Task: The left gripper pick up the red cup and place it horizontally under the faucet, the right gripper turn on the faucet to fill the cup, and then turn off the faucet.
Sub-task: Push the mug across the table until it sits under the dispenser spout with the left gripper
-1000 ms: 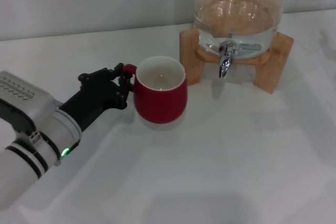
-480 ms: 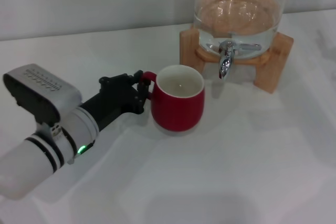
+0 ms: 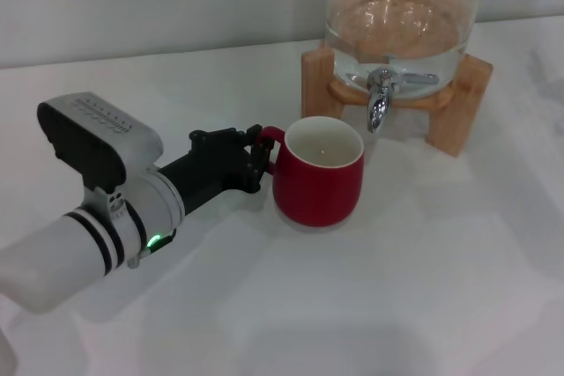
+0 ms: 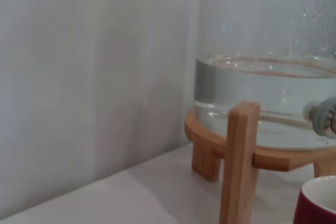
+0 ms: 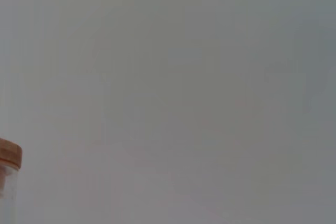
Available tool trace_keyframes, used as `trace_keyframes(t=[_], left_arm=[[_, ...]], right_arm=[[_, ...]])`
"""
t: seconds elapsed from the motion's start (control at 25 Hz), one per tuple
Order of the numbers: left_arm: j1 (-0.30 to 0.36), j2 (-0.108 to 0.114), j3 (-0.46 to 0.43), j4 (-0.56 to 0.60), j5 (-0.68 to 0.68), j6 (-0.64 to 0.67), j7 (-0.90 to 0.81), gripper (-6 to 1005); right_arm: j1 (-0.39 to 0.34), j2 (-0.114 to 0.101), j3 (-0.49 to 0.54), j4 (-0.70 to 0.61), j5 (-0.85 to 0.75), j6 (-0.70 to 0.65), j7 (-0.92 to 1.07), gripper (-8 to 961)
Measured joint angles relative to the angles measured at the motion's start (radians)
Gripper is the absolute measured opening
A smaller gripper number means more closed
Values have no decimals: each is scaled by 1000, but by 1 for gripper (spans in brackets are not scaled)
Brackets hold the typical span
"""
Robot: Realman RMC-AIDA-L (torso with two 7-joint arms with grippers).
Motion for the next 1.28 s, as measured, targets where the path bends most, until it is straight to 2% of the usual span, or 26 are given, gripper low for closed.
trace_keyframes(t=[0.36, 0.56, 1.28], left_arm=[[-24, 1, -2, 1, 78, 13, -88, 155], [-58, 1, -6, 0, 154, 53, -183, 156], [-114, -4, -6, -10, 196, 166, -181, 158]], right_arm=[[0, -1, 0, 0, 0, 1, 0, 621], [0, -2, 0, 0, 0, 6, 0, 621], [0, -1, -1, 0, 0, 28, 0, 621]])
